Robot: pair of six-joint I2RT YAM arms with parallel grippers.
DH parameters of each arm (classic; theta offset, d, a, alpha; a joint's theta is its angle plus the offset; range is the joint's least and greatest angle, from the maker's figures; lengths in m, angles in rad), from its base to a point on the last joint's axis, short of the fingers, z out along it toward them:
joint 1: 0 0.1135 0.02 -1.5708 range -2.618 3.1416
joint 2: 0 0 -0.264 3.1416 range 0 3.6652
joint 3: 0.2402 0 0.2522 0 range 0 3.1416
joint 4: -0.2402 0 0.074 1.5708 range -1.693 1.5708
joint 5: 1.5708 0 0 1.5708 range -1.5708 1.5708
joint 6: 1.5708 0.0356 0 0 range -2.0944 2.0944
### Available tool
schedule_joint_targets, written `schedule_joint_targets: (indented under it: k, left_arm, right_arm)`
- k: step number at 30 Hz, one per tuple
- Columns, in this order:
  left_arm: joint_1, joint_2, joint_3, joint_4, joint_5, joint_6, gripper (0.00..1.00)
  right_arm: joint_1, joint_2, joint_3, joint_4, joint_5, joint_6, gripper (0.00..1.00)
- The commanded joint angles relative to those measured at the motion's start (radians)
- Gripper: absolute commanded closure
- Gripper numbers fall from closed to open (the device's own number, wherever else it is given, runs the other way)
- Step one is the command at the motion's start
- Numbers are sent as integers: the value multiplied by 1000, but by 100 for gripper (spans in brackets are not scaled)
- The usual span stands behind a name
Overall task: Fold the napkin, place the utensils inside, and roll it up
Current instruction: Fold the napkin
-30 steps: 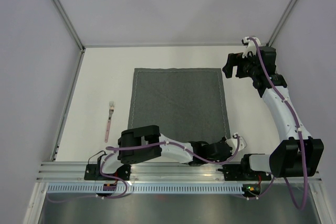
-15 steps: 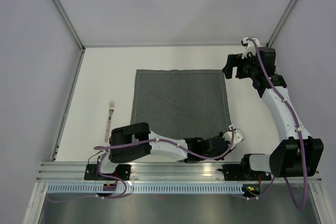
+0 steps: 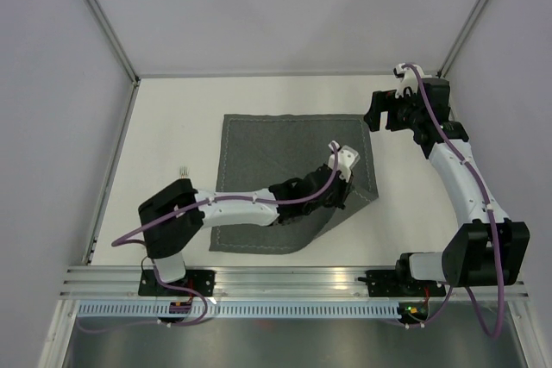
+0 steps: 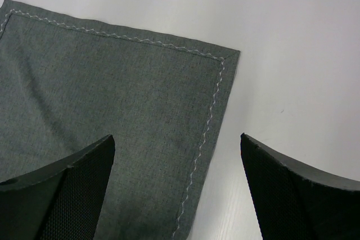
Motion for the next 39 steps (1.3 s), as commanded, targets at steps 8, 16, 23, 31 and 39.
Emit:
schedule_joint_targets:
  k: [8, 16, 23, 31, 39]
  left_arm:
    - [249, -147, -6, -174, 78, -98, 98]
    - [491, -184, 26, -233, 218, -106, 98]
    - [652, -150, 103, -265, 313, -98, 98]
    - [790, -101, 163, -303, 416, -117, 98]
    - [858, -52, 191, -316, 452, -123, 98]
  right_arm:
    - [-3, 5, 21, -17, -26, 3, 3]
    - [-3, 13, 21, -18, -32, -5, 3]
    - [-3, 18, 20, -19, -44, -5, 3]
    - [-3, 34, 23, -24, -50, -6, 3]
    - [-3, 41, 21, -25, -58, -8, 3]
